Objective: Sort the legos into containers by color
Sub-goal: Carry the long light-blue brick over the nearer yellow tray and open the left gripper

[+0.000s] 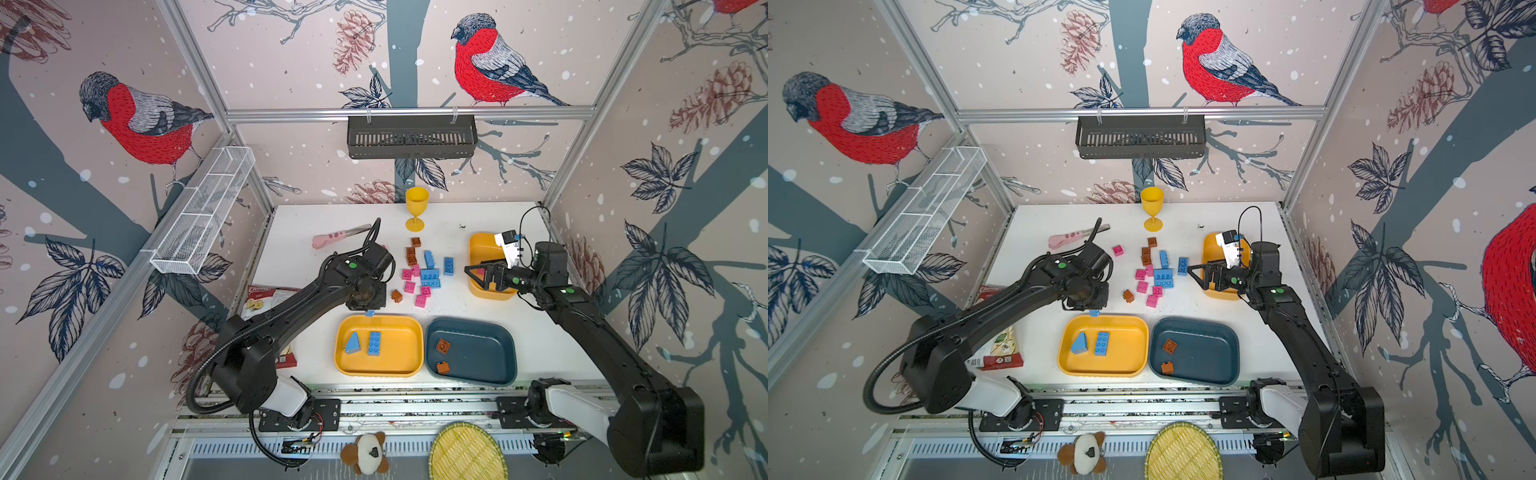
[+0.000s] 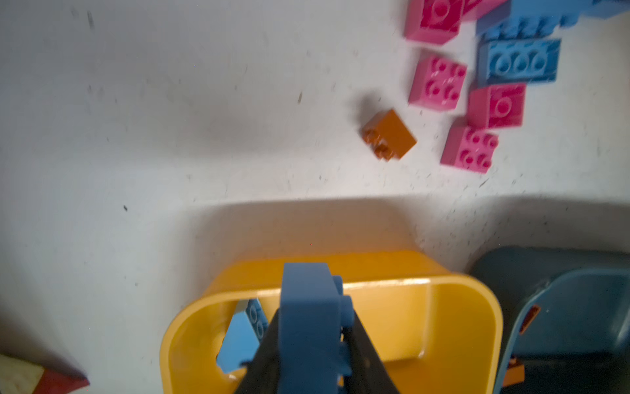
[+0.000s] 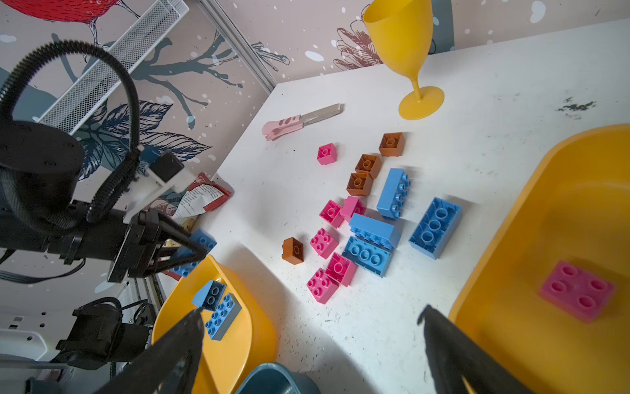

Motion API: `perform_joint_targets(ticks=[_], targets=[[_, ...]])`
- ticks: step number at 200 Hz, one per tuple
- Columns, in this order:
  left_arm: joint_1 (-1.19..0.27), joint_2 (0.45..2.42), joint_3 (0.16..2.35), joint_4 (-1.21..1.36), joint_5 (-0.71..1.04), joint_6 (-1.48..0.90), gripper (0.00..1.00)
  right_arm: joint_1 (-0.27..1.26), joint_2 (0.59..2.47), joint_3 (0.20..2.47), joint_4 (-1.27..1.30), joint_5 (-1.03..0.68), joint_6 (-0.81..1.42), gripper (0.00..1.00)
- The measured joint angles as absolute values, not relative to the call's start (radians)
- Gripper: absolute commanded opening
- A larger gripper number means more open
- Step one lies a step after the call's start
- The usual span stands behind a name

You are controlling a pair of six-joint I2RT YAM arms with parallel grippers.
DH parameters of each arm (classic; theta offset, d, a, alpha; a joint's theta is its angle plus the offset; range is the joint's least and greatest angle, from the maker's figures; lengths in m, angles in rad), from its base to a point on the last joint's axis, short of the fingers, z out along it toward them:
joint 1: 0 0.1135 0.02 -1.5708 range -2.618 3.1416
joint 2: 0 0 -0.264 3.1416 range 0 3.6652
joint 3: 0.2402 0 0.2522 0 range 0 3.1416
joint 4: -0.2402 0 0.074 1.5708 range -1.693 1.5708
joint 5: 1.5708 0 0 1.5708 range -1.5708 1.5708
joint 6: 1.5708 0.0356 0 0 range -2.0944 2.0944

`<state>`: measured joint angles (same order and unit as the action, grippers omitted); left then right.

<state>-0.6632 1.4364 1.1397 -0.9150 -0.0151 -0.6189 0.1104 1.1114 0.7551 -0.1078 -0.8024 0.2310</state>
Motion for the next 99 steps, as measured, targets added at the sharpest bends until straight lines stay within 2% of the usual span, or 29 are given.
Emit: perform_joint_targets(ticks=[57, 99], targets=[[-0.667, 1.352, 0.924, -0.89, 0.084, -0.66, 0.22, 0.146, 1.136, 0.763, -0.118, -0.797, 0.228, 0.99], [-0.668, 1.387, 0.904, -0.868, 0.075, -0.656, 0.57, 0.15, 1.126, 0.767, -0.129, -0.783, 0.22, 0.99]])
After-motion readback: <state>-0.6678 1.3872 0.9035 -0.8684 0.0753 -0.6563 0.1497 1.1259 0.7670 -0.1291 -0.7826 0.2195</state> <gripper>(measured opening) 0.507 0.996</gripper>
